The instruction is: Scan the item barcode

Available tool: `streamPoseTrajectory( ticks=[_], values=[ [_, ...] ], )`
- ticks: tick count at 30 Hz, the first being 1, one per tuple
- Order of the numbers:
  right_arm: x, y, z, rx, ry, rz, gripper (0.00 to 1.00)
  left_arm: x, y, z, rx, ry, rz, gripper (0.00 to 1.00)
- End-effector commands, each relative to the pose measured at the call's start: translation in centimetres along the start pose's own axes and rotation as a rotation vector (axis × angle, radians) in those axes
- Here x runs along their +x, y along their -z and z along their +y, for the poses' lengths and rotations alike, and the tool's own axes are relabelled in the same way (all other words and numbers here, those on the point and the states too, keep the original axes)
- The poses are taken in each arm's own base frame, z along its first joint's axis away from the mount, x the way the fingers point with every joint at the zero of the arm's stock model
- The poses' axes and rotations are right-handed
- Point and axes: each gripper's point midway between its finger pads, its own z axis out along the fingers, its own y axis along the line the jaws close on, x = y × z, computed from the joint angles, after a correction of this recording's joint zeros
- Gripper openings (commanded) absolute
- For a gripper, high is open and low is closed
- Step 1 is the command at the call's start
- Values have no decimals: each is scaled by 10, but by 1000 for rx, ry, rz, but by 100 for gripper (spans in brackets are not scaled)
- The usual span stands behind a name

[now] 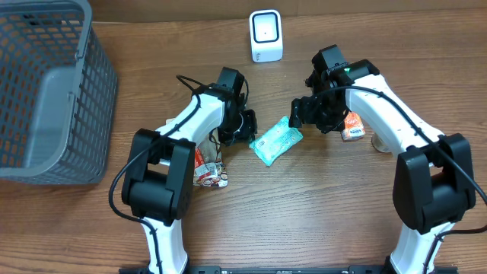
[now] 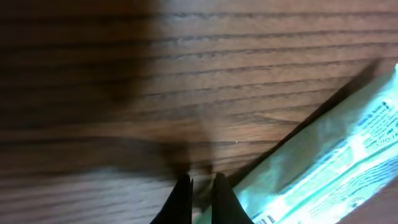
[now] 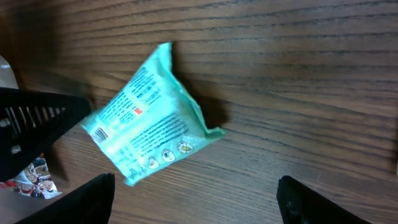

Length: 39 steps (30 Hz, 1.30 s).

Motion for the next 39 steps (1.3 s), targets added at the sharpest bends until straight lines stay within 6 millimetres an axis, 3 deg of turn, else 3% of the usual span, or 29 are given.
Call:
streamPoseTrajectory(
  ticks=[1,4,8,13,21,39],
  values=[
    [-3,-4,0,-7,0,3,85,-5,6,-5,36,-42,2,4],
    [-4,-4,0,-8,0,0,85,-14,21,-7,37,-32,-14,4],
    [-4,-4,0,-8,1,0,85,-12,37,-9,28,-31,15,4],
    [-7,-4,1,-11,4,-11,85,6,30,-21,21,-121,64,4],
    [-7,-4,1,-12,4,-12,85,16,22,-35,18,-171,79,4],
    [-6,-4,1,-10,3,-9,86,11,20,-25,-65,-118,43,4]
  ],
)
